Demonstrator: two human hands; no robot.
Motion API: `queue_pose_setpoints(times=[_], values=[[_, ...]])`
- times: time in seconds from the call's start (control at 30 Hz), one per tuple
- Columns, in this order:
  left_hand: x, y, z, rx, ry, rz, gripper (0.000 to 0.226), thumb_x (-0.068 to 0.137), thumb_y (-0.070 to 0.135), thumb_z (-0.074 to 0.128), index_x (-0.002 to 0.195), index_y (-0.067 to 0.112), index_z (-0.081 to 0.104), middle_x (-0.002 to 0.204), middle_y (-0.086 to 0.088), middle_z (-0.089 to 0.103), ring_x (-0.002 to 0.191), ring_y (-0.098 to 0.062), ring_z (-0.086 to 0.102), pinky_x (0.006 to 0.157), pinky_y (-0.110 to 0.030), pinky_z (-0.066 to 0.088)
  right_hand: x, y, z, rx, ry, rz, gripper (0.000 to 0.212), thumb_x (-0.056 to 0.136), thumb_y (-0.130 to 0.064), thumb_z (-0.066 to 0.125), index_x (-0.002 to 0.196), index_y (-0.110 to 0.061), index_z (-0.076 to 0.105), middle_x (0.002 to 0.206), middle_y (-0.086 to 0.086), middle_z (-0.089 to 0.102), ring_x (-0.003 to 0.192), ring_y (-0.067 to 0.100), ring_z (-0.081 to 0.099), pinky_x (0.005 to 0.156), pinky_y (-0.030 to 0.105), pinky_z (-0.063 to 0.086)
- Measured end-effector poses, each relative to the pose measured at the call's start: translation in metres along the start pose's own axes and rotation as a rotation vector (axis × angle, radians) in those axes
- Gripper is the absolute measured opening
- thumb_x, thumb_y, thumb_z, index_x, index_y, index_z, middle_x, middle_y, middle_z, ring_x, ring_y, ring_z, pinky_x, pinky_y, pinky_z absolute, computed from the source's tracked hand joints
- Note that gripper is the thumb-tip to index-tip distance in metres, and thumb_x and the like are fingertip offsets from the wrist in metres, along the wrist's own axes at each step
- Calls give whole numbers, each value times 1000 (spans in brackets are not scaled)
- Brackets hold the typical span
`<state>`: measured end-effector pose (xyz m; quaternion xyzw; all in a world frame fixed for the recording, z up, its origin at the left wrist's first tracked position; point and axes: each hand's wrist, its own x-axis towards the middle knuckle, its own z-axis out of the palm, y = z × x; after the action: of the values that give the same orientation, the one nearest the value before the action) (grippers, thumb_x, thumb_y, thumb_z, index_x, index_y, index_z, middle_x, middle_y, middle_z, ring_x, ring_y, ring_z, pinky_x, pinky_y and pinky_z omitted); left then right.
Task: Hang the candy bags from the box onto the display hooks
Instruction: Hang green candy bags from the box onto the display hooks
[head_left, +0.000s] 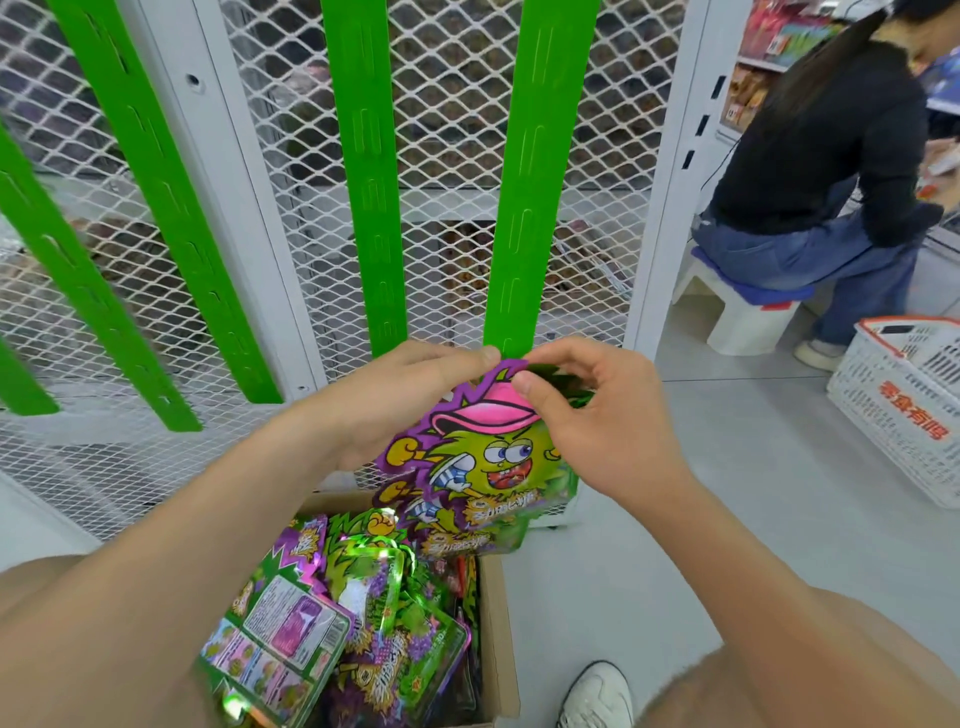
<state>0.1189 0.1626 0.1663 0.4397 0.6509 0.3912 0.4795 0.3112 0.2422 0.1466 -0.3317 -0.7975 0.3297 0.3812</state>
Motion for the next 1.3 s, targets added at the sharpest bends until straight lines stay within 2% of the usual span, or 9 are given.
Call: queue_pose_setpoints(times=[0.2, 0.3, 0.47, 0.63, 0.77, 0.97, 1.07, 1.2, 1.3], values=[[1, -8, -1, 79, 14, 143, 31, 96, 46, 73, 97, 15, 79, 107, -26, 72, 101, -33, 68, 111, -59, 47, -2, -3, 8, -67, 115, 1, 12, 88, -26, 84, 95, -26, 75, 81, -18, 75, 78, -4, 71, 69, 10, 52], [1, -7, 1, 120, 60, 135, 24, 100, 35, 72, 90, 15, 79, 85, -10, 67, 88, -18, 59, 100, -44, 49, -4, -5, 12, -91, 127, 22, 18, 86, -28, 85, 93, -31, 69, 80, -20, 72, 77, -3, 70, 66, 8, 49], [-2, -3, 5, 102, 79, 79, 22, 101, 31, 70, 94, 13, 82, 105, -13, 79, 112, -33, 70, 113, -49, 47, 0, -5, 10, -69, 114, 92, 21, 84, -29, 87, 92, -29, 68, 73, -15, 72, 70, -1, 69, 62, 11, 47], [2, -10, 8, 174, 93, 89, 24, 104, 34, 66, 95, 18, 81, 92, -6, 77, 95, -19, 69, 101, -35, 50, 0, 3, 10, -151, 46, 82, 25, 84, -41, 84, 91, -34, 61, 74, -12, 73, 78, 10, 71, 77, 43, 59], [11, -21, 6, 319, 79, 221, 19, 103, 32, 67, 99, 19, 80, 85, -3, 73, 78, -16, 62, 80, -36, 50, -2, 10, 9, -228, -46, 87, 28, 85, -39, 84, 87, -34, 57, 72, -10, 72, 82, 19, 68, 82, 46, 56], [21, -38, 8, 572, 191, 434, 13, 99, 21, 72, 109, 30, 70, 102, 13, 76, 101, -14, 73, 92, -39, 57, -7, 18, 12, -380, 22, -46, 34, 85, -33, 86, 101, -25, 57, 95, -12, 64, 91, 11, 61, 83, 33, 52], [13, -48, 10, 678, 357, 487, 42, 98, 20, 73, 136, 26, 56, 132, 5, 65, 126, -16, 60, 107, -38, 47, -14, 10, 14, -332, 109, -164, 28, 87, -16, 78, 97, -22, 52, 88, -12, 53, 81, 7, 51, 72, 24, 42], [4, -78, 4, 746, 487, 582, 36, 91, 11, 70, 121, 23, 56, 119, 4, 54, 106, -17, 58, 92, -40, 50, -30, 8, 35, -289, -321, -130, 13, 89, -14, 71, 92, -22, 62, 66, -10, 63, 66, 8, 59, 68, 32, 51], [5, -116, -9, 952, -15, 327, 16, 92, 15, 67, 103, 26, 65, 101, 8, 67, 90, -12, 62, 85, -40, 54, -42, 18, 63, -444, -848, -130, 9, 95, -19, 65, 104, -21, 69, 76, -4, 75, 73, 10, 66, 74, 32, 54]])
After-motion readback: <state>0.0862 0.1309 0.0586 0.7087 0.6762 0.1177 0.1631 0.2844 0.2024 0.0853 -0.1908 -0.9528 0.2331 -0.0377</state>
